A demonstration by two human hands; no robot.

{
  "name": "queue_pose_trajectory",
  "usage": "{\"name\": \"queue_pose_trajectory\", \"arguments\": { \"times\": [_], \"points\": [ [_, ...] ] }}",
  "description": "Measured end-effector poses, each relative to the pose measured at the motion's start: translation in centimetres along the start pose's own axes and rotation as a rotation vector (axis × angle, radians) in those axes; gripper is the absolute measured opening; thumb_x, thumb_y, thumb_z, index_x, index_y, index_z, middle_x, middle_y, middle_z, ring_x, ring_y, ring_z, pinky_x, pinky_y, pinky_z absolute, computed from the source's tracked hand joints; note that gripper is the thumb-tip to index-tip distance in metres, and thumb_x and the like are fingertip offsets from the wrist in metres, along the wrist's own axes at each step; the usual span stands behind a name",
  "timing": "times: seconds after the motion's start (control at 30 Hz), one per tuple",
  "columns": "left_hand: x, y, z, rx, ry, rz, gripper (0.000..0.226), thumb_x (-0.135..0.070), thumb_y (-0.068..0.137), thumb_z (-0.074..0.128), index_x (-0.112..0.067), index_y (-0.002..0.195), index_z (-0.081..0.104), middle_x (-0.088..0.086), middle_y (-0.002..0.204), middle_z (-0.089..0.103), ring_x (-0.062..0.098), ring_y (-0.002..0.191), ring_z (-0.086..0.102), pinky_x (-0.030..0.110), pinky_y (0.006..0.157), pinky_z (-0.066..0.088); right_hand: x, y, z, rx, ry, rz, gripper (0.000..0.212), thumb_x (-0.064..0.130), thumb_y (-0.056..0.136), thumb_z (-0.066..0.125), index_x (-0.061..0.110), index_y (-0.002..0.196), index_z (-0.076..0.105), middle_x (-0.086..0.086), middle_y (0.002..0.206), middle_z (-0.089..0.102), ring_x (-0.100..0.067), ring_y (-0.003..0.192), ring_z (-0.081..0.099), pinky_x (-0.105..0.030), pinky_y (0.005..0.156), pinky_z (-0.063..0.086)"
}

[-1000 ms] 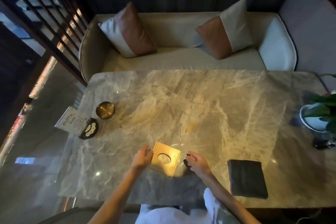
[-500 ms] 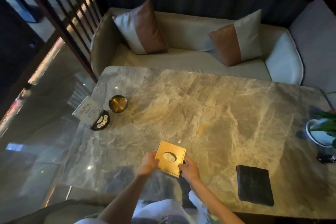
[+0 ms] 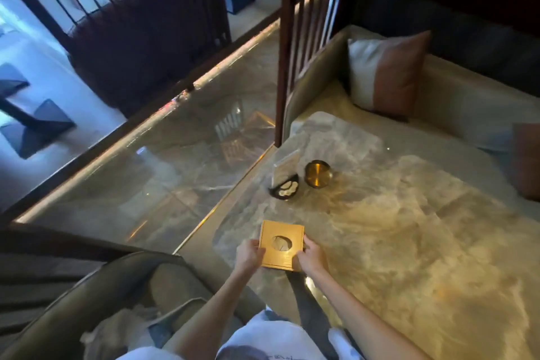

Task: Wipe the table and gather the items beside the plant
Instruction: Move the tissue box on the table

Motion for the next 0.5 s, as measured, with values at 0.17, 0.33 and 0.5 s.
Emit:
{"name": "queue_pose_trajectory", "arguments": {
  "times": [0.17, 0.33, 0.5],
  "points": [
    [1.2, 2.1, -3.5, -0.051, -0.154, -0.06, 0.016, -0.006, 0.091, 0.051, -0.005, 0.099, 0.065, 0.006, 0.096, 0.06, 0.022, 0.09, 0.062, 0.034, 0.08, 0.053, 5.6, 2.4, 3.3, 0.055, -0.059, 0.01, 0.055, 0.012, 0.091, 0.047, 0.032, 0.142, 0.044, 0.0, 0.143, 0.053, -0.027, 0.121, 0.057, -0.038, 0.103, 0.048],
    [2.3, 3.6, -3.6, -0.084, -0.266, -0.123, 0.008, -0.008, 0.091, 0.052, -0.01, 0.094, 0.06, 0.009, 0.1, 0.064, 0.018, 0.09, 0.062, 0.033, 0.08, 0.055, 8.5, 3.6, 4.2, 0.063, -0.178, -0.007, 0.056, 0.015, 0.092, 0.048, 0.035, 0.143, 0.042, 0.003, 0.145, 0.05, -0.026, 0.126, 0.053, -0.034, 0.105, 0.045],
    [2.8, 4.1, -3.2, -0.066, -0.322, -0.151, 0.014, -0.009, 0.092, 0.052, -0.003, 0.1, 0.061, 0.012, 0.107, 0.065, 0.02, 0.096, 0.064, 0.041, 0.09, 0.056, 9.3, 3.8, 4.1, 0.091, -0.22, -0.038, 0.056, 0.012, 0.093, 0.046, 0.032, 0.145, 0.04, 0.001, 0.147, 0.048, -0.025, 0.129, 0.05, -0.033, 0.105, 0.042]
  ]
}}
Point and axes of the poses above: each hand's wrist, its own y-axis towards the middle knuckle, its own z-axis out of the palm, x = y × z, the point moved 2 cm from there along y, towards the middle knuckle
